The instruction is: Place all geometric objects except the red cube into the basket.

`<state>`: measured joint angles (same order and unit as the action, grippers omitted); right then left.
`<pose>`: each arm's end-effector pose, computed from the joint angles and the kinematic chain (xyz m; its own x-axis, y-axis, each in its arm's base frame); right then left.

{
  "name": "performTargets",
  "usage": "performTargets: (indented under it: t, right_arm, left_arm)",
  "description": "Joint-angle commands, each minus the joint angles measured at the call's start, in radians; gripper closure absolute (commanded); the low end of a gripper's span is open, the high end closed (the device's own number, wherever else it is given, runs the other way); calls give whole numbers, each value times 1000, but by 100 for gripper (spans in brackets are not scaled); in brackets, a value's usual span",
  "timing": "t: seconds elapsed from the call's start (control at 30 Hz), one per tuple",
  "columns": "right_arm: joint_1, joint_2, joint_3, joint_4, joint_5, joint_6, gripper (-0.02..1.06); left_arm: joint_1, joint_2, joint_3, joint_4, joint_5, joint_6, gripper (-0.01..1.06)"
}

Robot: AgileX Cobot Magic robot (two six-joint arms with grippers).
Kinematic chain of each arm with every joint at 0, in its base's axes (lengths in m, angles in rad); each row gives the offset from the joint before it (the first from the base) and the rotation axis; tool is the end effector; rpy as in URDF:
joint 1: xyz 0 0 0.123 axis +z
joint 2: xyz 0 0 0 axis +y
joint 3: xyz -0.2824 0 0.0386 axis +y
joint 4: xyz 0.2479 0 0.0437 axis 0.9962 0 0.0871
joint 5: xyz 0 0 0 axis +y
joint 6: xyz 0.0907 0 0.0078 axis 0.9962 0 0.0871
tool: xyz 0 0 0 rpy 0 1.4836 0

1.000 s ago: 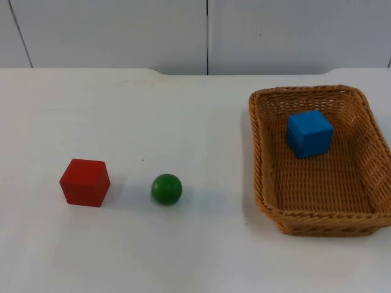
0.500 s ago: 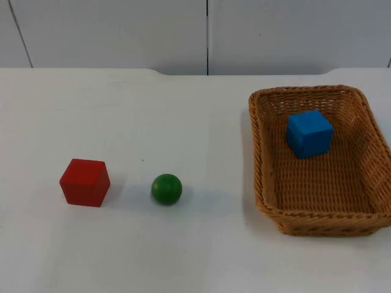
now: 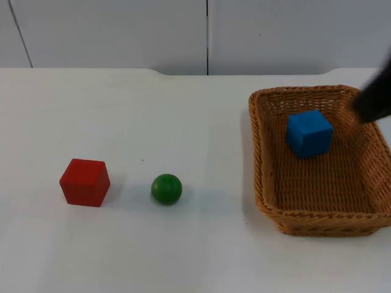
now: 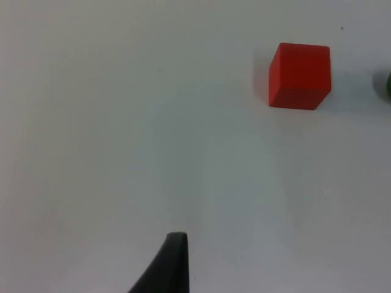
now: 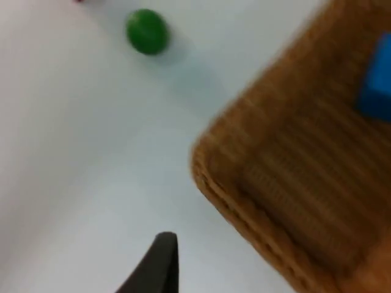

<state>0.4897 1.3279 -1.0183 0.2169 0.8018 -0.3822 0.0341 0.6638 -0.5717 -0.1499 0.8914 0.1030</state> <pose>0.2286 0.1378 0.2961 -0.6062 -0.5785 -0.5458 -0.6936 0.7204 0.0068 0.1093 -0.0069 0.2777 -0.7768 -0.0182 -0.6295 0.0457 0.9953 -0.0851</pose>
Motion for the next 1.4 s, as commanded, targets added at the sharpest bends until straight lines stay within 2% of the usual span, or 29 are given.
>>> performTargets:
  t: [0.0,0.1,0.13,0.2,0.3,0.47,0.57,0.67,0.7,0.83,1.1,1.17,1.27,1.3,1.37]
  right_arm:
    - [116,119,-77,-69,-17,12,0]
    - [234,302,-203,-179,-5,19,0]
    - [234,302,-203,-179,-5,19,0]
    - [276,414,-296,-217,6,17,0]
    - [305,567,-419,-217,26,-39,0]
    - [327,719,-538,-217,-4,-49,0]
    - [333,773,-570,-217,-39,-51,0]
    - [333,825,-580,-217,-138,-53,0]
    - [333,825,-580,-217,-138,-53,0]
    - [333,886,-580,-217,-252,-53,0]
    - [333,952,-580,-190,-333,-15,0]
    - [333,967,-580,-188,-370,30,4]
    - [333,971,-580,-188,-409,45,13]
    - [333,971,-580,-188,-409,45,13]
    - [333,971,-580,-188,-424,47,29]
  left_arm:
    - [2,-6,1,0,-5,-7,0]
    - [2,-6,1,2,-5,-7,0]
    - [2,-6,1,2,-5,-7,0]
    - [2,-6,1,2,-5,-7,0]
    - [2,-6,1,2,-5,-7,0]
    - [2,-6,1,2,-5,-7,0]
    - [2,-6,1,2,-5,-7,0]
    - [2,-6,1,2,-5,-7,0]
    - [2,-6,1,2,-5,-7,0]
    - [2,-6,1,1,-7,-7,0]
    - [2,-6,1,1,-7,-7,0]
    - [2,-6,1,1,-7,-7,0]
    - [2,-6,1,1,-7,-7,0]
    - [2,-6,1,1,-7,-7,0]
    - [2,-6,1,1,-7,-7,0]
